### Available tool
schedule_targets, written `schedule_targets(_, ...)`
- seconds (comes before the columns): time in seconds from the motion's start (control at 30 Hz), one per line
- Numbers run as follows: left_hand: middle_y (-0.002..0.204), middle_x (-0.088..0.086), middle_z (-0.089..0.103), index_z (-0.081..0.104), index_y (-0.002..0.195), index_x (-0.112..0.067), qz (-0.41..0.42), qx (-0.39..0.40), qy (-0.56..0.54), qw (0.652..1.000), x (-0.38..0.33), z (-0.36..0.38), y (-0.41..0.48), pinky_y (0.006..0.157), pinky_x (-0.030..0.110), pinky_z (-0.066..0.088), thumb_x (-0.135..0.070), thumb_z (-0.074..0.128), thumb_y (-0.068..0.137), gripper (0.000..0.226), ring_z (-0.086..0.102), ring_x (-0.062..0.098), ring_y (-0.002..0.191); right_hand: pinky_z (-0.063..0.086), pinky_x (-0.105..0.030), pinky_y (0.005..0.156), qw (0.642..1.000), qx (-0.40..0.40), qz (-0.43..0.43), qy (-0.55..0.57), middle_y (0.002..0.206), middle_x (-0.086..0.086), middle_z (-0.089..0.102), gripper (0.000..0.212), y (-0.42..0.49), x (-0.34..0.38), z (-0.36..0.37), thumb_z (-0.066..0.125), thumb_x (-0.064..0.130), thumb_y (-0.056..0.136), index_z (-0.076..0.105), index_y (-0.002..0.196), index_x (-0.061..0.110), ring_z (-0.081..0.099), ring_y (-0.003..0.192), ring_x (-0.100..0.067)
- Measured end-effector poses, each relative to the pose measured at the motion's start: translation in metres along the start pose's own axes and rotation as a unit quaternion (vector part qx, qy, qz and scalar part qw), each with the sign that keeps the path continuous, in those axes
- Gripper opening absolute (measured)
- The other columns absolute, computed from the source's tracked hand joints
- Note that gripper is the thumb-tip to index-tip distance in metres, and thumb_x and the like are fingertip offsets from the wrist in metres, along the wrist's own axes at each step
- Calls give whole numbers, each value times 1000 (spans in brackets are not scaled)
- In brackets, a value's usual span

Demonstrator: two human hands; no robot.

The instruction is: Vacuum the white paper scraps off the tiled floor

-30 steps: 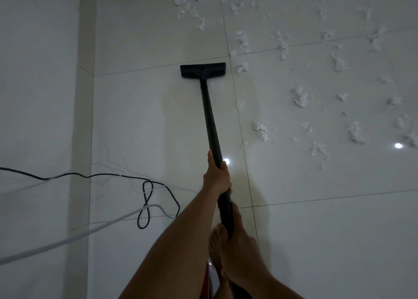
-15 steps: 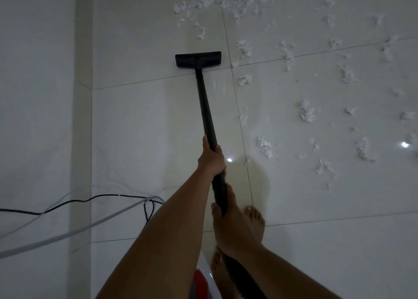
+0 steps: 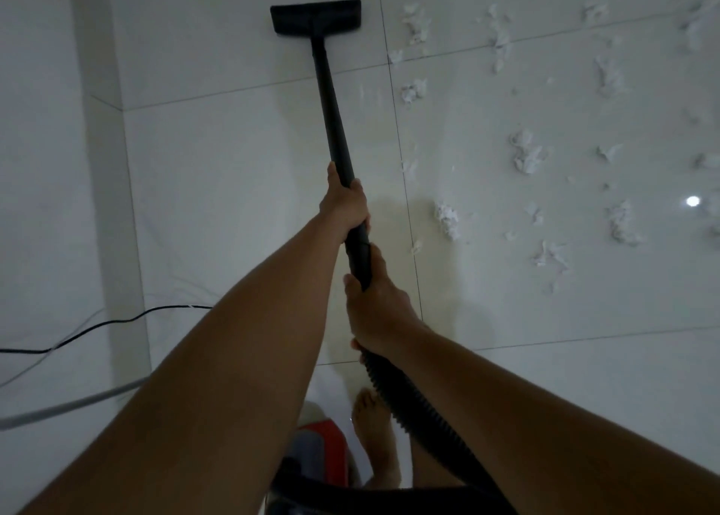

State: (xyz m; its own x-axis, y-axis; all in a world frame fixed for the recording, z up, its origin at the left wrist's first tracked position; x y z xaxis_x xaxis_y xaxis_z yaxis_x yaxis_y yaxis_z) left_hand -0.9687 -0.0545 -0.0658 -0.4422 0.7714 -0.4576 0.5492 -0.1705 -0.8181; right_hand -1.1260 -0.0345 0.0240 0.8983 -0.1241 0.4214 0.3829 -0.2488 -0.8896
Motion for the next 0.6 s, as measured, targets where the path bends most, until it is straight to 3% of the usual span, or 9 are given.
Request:
schedule_targets(0.23, 73, 9, 59, -5, 161, -44, -21, 13, -25, 999, -26, -8, -28, 55, 33, 53, -36, 34, 110, 65, 55, 17, 50, 66, -43, 62, 1000, 16, -18, 4, 98, -11, 68, 66, -30, 25, -21, 40, 42, 108, -1, 159, 50, 67, 60, -19)
schedule_targets(0.43, 75, 11, 61, -8, 161, -44, -33, 22, -25, 999, -49, -14, -32, 50, 30, 52, -35, 34, 111, 66, 55, 16, 49, 55, -26, 43, 1000, 0, -26, -16, 92, -6, 67, 64, -32, 47, -36, 38, 41, 108, 0, 158, 52, 65, 52, -14)
schedule_targets(0.6, 87, 15, 66, -8, 161, -43, -27, 23, -5, 999, -54, -29, -16, 55, 33, 55, -35, 34, 110, 66, 58, 17, 51, 66, -45, 67, 1000, 6, -15, -4, 92, -6, 69, 62, -24, 67, -25, 36, 44, 108, -1, 156, 55, 70, 64, -20)
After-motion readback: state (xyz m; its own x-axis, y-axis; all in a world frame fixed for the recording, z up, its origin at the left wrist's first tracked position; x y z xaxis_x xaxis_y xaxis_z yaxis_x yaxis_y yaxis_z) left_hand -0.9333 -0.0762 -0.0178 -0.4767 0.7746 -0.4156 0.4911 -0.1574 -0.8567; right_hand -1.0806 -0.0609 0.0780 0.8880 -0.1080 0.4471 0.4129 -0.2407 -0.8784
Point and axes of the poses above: each hand's wrist, its own y-axis towards the middle knuckle, its own z-axis out of the palm, x = y × z, the point moved 6 cm from there along y, towards the middle knuckle
